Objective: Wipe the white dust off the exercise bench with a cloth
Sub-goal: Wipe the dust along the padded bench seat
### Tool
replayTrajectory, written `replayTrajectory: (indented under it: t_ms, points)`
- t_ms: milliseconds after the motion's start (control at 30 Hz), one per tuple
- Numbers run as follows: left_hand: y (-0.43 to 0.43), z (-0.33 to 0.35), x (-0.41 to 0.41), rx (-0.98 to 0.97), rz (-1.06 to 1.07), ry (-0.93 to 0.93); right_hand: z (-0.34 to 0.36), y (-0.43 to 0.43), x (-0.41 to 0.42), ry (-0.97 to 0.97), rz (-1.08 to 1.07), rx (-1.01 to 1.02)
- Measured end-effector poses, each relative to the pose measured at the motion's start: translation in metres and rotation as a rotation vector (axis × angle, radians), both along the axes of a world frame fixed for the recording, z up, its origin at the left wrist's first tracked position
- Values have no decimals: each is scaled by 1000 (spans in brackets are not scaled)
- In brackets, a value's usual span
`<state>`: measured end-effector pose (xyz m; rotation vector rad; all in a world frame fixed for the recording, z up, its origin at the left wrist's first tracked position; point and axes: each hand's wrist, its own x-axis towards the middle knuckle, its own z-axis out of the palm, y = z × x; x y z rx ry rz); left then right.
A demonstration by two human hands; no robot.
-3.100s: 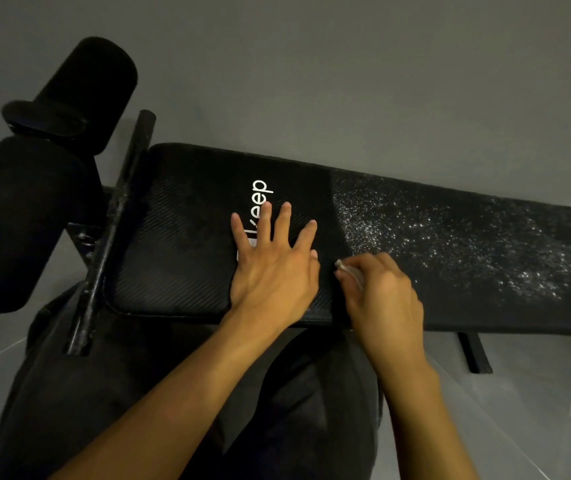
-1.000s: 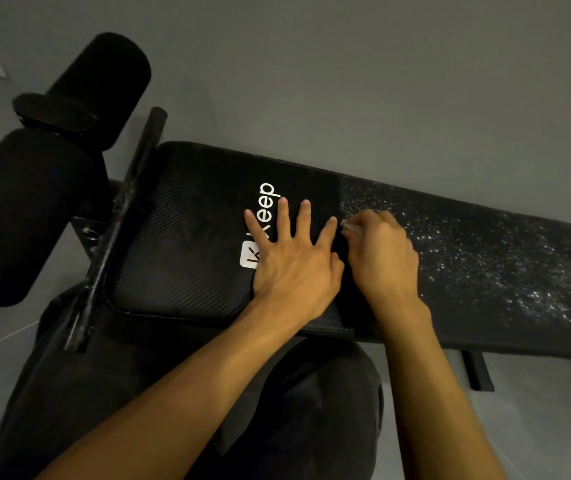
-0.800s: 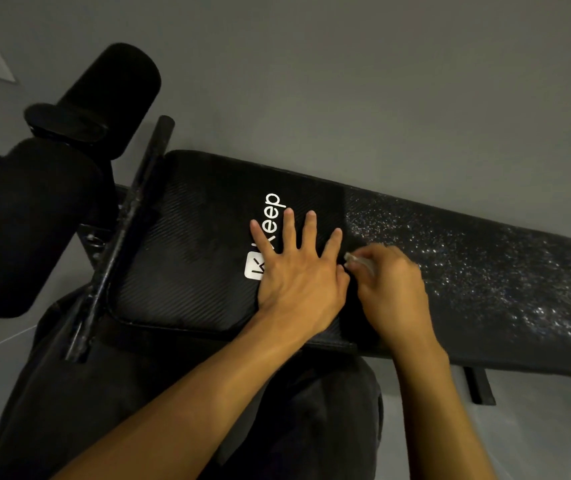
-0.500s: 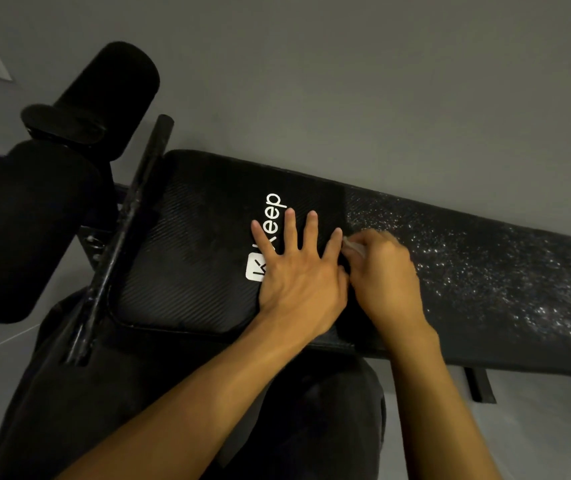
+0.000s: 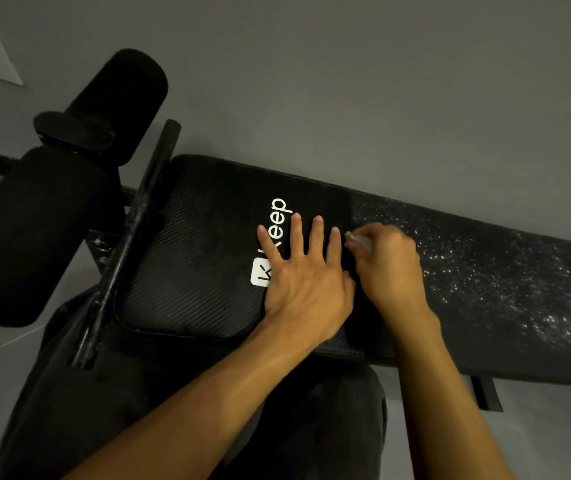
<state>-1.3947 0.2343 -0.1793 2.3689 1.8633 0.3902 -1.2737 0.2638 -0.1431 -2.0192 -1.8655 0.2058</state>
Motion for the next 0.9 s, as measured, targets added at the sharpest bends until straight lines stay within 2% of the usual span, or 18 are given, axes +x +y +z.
replayTrajectory:
  t_ms: [133, 367, 567, 767, 900]
  points:
    - [0, 0, 0, -4, 1, -5, 6, 40, -7, -31, -76, -21]
    - [1, 0, 0, -8, -5, 3, 4, 6, -3, 18, -27, -21]
    - [1, 0, -1, -22, -5, 7, 9, 62, -11, 33, -113, -38]
    - [1, -1, -1, -22, -10, 6, 4, 31, -2, 78, -41, -8]
    - [1, 0, 0, -16, -4, 11, 5, 65, -3, 26, -125, -4]
